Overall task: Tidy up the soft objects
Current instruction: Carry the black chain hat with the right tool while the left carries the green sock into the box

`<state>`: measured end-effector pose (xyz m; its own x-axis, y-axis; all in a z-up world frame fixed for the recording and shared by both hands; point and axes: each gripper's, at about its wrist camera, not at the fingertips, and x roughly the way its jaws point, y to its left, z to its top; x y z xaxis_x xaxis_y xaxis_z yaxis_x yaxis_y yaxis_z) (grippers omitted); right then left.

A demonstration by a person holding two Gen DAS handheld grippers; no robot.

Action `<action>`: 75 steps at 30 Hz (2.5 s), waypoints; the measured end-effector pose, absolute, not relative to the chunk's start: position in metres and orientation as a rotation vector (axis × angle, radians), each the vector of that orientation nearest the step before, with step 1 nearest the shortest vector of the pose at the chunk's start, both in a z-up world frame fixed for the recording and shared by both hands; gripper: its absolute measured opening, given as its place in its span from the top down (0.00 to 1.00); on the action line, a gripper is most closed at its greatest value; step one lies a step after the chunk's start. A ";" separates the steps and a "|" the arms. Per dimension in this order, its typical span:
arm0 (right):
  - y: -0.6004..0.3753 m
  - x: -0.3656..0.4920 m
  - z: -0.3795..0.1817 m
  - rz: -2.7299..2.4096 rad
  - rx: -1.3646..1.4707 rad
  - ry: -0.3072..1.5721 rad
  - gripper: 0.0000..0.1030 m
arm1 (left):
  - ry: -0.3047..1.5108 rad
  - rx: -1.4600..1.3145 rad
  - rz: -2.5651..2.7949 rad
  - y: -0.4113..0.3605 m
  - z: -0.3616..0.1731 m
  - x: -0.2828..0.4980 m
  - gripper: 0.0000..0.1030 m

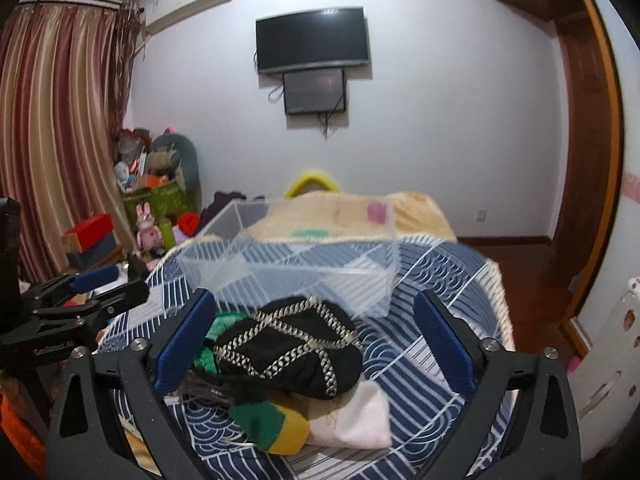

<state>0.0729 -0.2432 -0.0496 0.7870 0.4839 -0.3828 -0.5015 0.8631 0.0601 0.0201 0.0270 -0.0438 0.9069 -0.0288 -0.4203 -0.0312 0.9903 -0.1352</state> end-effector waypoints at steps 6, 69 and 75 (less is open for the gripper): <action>-0.230 0.087 -0.073 0.571 -0.080 0.504 0.17 | 0.511 -0.172 -0.057 0.022 -0.067 0.038 0.24; -0.193 0.189 -0.054 0.500 -0.143 0.536 0.84 | 0.543 -0.105 -0.053 0.031 -0.039 0.171 0.81; -0.188 0.198 -0.066 0.508 -0.187 0.601 0.84 | 0.596 -0.067 -0.055 0.024 -0.053 0.191 0.81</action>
<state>0.1983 -0.1877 -0.0658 0.7068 0.4012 -0.5827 -0.5077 0.8613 -0.0228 0.1910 0.0237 -0.0529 0.8260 -0.0713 -0.5592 0.0323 0.9963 -0.0794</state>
